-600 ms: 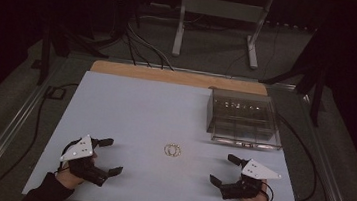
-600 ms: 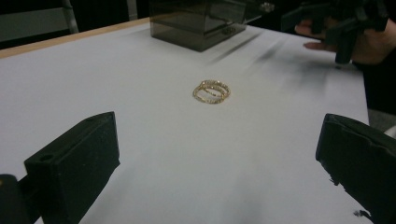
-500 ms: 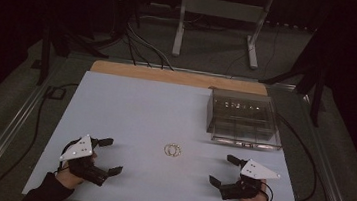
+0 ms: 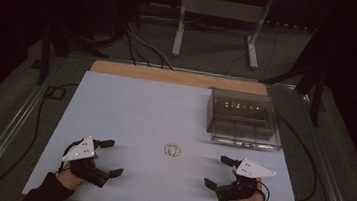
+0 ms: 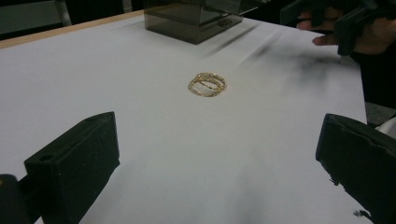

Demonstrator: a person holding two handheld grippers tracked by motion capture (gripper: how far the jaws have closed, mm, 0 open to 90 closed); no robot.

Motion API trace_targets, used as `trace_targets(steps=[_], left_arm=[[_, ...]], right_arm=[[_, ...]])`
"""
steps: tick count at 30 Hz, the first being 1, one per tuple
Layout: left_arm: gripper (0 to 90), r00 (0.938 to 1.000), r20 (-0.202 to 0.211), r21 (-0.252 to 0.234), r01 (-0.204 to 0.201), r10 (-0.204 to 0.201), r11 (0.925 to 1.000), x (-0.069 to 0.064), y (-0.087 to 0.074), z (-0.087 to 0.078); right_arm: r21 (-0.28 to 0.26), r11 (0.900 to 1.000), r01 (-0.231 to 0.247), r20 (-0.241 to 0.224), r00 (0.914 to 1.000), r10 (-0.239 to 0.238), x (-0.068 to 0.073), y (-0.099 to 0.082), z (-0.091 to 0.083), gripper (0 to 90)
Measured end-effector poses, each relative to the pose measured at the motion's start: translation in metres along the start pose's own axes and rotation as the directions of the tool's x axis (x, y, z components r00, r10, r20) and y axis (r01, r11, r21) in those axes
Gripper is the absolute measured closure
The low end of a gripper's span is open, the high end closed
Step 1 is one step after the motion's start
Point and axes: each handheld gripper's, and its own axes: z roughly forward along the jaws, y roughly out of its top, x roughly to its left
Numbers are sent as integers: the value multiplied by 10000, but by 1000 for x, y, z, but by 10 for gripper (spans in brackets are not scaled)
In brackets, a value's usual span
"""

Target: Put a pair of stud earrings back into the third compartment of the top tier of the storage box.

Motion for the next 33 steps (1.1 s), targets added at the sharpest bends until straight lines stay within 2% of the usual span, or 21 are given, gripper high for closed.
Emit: trace_targets(steps=[2,5,7,11,13,17,18,21,24,27,33], left_arm=[[5,10000,19,17,22,-22,10000,0,0,0],[5,10000,-8,48,-7,7,10000,0,0,0],[4,10000,31,10,-36,36,10000,0,1,0],[4,10000,-13,-64,23,-23,10000,0,2,0],[5,10000,0,-89,41,-41,10000,-1,2,1],[5,10000,51,-76,-24,24,10000,-1,2,1],[5,10000,55,-91,-21,21,10000,-1,3,2],[4,10000,80,-137,32,-31,9999,-1,3,1],[4,10000,60,-227,57,-56,9997,0,3,0],[5,10000,65,-234,76,-75,9997,0,3,0],[5,9999,110,-225,103,-101,9997,0,2,1]], right_arm=[[-82,9999,96,-34,9999,-97,4,4,-1,0],[-237,9997,1,-200,9998,-6,6,9,-2,0],[-423,9988,-229,-526,9984,207,10,17,-3,0],[-512,9985,-175,-583,9982,145,13,27,-3,0],[-548,9985,15,-533,9986,-44,16,38,-2,0],[-634,9980,-81,-738,9973,34,18,50,1,0],[-689,9976,-23,-811,9967,-33,20,58,5,0],[-715,9974,89,-902,9958,-154,21,65,11,0],[-719,9972,225,-1058,9939,-301,21,75,24,0],[-734,9971,224,-1121,9932,-306,20,79,29,0],[-719,9974,9,-1301,9915,-102,16,93,52,0]])
